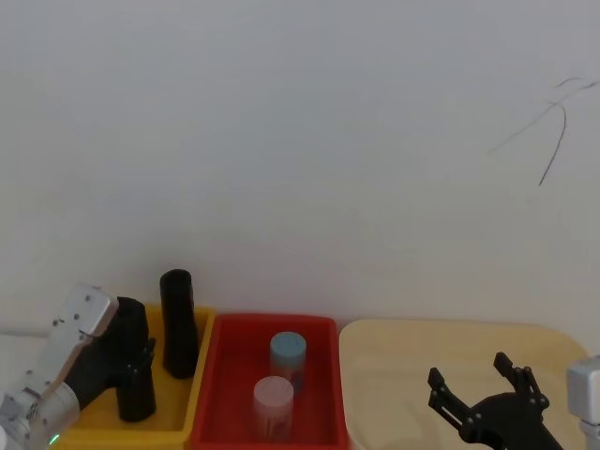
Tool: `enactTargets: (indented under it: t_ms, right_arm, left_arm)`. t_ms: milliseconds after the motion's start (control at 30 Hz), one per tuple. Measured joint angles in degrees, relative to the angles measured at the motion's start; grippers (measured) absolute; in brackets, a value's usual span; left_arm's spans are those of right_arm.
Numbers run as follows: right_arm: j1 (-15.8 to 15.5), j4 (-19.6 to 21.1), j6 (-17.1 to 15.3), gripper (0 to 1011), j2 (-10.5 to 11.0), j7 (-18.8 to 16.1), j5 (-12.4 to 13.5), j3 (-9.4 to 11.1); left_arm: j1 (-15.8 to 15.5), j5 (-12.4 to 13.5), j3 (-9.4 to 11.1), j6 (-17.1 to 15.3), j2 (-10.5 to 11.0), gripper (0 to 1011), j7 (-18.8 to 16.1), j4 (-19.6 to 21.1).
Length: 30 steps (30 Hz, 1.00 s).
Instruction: Pick up the garbage bag with the one hand and transfer it to the other hand.
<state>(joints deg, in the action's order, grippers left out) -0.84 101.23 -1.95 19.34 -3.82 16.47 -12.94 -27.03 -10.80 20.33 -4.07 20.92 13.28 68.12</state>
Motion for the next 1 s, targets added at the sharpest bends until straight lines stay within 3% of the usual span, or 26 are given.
enactTargets:
  t_ms: [533,1000]
  right_arm:
    - [0.0,0.0,0.0,1005,0.0,0.0,0.0,0.0]
    - [0.0,0.0,0.0,1004,0.0,0.0,0.0,0.0]
  left_arm:
    - [0.1,-0.4,-0.5,-0.2,0.1,475,0.9,0.7]
    - [0.2,-5.3,-3.7,-0.2,1.8,475,7.0,5.8]
